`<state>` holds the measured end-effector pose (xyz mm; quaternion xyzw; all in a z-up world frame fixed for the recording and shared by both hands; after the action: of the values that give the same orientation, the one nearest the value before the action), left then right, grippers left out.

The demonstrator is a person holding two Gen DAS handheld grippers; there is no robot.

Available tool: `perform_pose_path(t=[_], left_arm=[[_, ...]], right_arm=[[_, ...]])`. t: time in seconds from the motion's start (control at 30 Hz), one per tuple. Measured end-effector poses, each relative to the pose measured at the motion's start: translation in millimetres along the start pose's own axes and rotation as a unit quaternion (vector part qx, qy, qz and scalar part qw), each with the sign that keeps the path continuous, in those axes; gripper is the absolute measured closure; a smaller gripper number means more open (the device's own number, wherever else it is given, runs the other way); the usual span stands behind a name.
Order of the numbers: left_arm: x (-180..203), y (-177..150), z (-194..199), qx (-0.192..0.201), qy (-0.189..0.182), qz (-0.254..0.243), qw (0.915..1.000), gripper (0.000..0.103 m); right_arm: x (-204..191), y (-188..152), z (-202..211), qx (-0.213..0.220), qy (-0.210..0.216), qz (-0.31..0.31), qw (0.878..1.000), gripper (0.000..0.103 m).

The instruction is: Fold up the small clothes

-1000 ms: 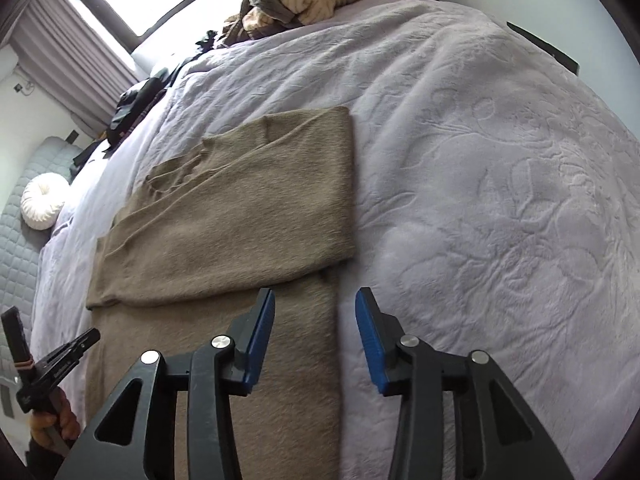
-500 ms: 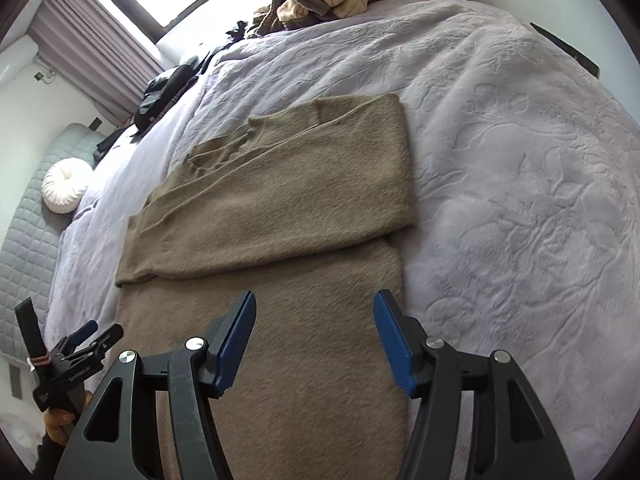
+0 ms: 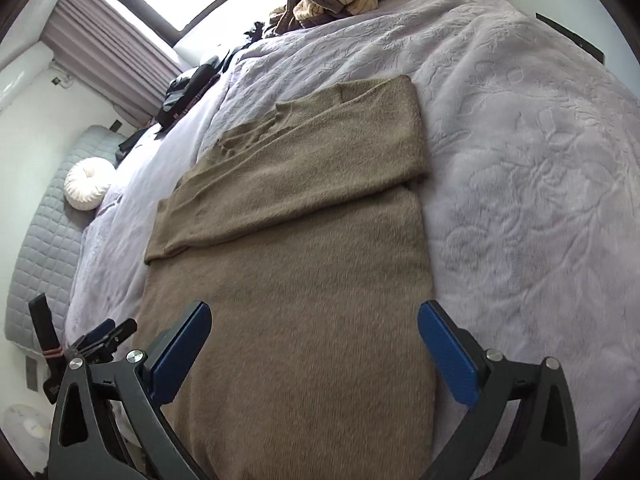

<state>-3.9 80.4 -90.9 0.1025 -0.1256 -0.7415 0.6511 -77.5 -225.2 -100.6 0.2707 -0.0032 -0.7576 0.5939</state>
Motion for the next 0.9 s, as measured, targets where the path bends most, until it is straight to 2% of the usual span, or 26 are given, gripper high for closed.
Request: perform_pose_path(t=[0.13, 0.43, 0.63, 0.9], left_arm=[[-3, -13, 10, 0.001, -0.01, -0.002, 0.9999, 0.001], [-25, -53, 21, 0.002, -0.054, -0.018, 0.9984, 0.001], [-35, -88, 21, -0.012, -0.087, -0.013, 0.9961, 0.001], [-32, -123, 24, -0.029, -0.162, -0.011, 0.9863, 0.001]], right_arm=[[-4, -9, 6, -0.005, -0.009, 0.012, 1.0, 0.0], [12, -34, 21, 0.0, 0.06, -0.034, 0.998, 0.0], [23, -55, 23, 0.001, 0.079, -0.044, 0.996, 0.0], [31, -86, 37, 0.016, 0.147, -0.04, 0.988, 0.0]])
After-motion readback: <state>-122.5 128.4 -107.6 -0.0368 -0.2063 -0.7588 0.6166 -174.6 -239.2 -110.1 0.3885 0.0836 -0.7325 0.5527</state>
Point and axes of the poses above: each gripper's, at about its wrist camera, not at the fingertips, and z roughly against the way its jaws point, x to its right, y to its top, the point moved 4 cm from there along -z, roughly the way its jaws point, and after that the axes turned 13 degrees about -x, right-handed, at the moved point
